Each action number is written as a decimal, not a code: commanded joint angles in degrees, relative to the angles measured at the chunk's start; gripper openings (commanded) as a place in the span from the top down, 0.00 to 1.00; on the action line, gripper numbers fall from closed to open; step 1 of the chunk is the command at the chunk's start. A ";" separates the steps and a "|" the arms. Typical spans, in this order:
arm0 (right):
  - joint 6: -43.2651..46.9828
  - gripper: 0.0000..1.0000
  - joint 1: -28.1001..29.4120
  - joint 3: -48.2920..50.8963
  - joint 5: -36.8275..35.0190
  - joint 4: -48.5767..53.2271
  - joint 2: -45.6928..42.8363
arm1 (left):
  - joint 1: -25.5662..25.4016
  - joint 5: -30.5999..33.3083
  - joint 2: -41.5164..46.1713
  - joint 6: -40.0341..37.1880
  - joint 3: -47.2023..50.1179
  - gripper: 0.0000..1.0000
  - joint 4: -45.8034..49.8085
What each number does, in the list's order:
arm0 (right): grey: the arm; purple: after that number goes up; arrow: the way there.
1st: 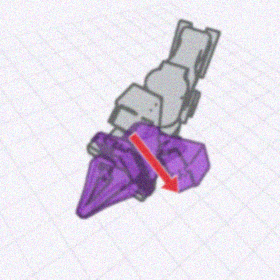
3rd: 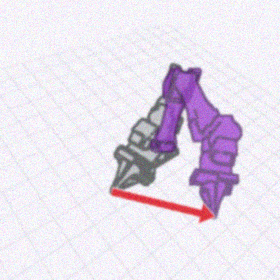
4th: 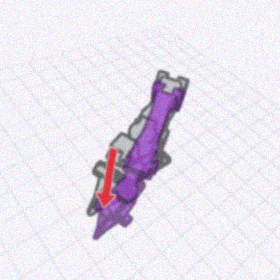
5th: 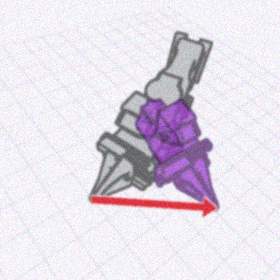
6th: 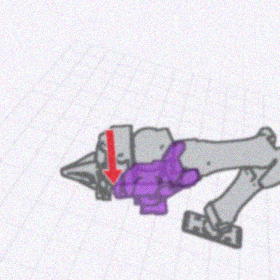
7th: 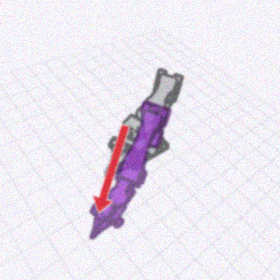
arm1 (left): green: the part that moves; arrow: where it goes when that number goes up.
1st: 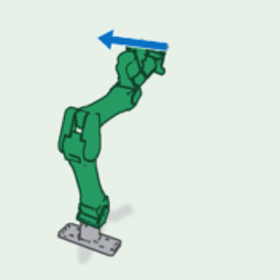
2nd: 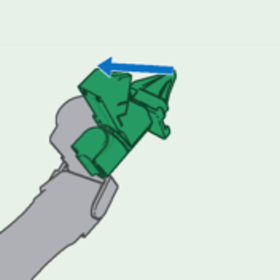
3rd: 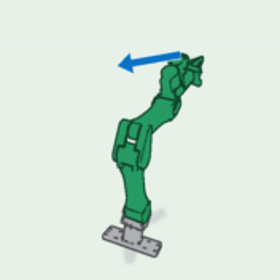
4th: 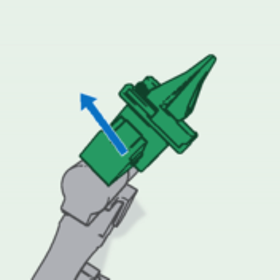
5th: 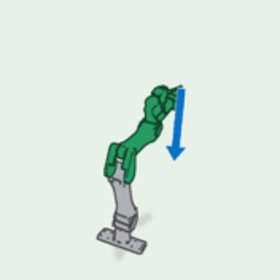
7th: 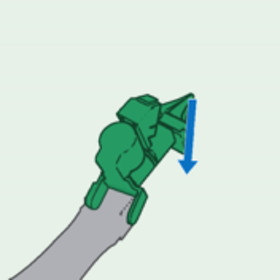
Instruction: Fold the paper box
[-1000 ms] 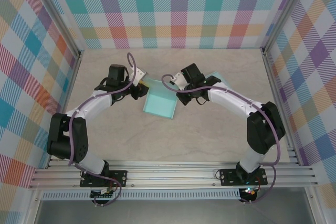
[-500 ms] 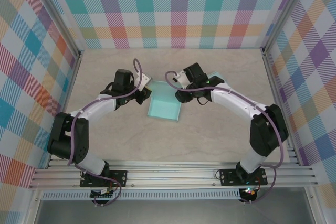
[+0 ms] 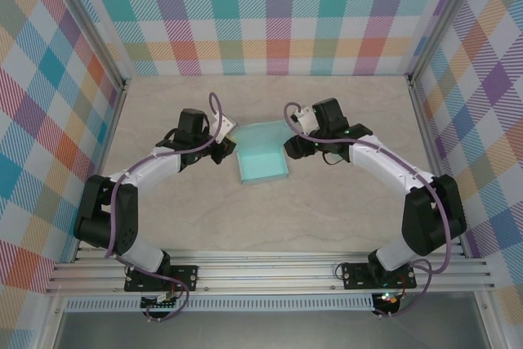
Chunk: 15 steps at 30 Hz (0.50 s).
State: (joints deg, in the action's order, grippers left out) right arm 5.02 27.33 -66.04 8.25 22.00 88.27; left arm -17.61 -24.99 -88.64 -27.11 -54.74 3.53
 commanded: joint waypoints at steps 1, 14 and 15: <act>2.32 0.29 -0.63 -1.45 1.68 -2.82 2.44 | -0.77 -1.15 1.89 -2.19 -1.11 0.91 1.93; 5.92 0.18 -4.50 -5.77 9.05 -10.31 11.68 | -0.81 -1.80 0.84 -2.44 -1.94 0.90 2.54; 6.13 0.19 -4.48 -6.14 9.67 -10.40 12.42 | -0.76 -1.81 0.72 -2.43 -2.14 0.90 2.64</act>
State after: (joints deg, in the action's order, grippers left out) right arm 9.08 22.87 -69.95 13.32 14.94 98.76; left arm -17.61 -25.02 -88.64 -28.38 -55.02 5.80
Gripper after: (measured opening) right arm 0.818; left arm 0.098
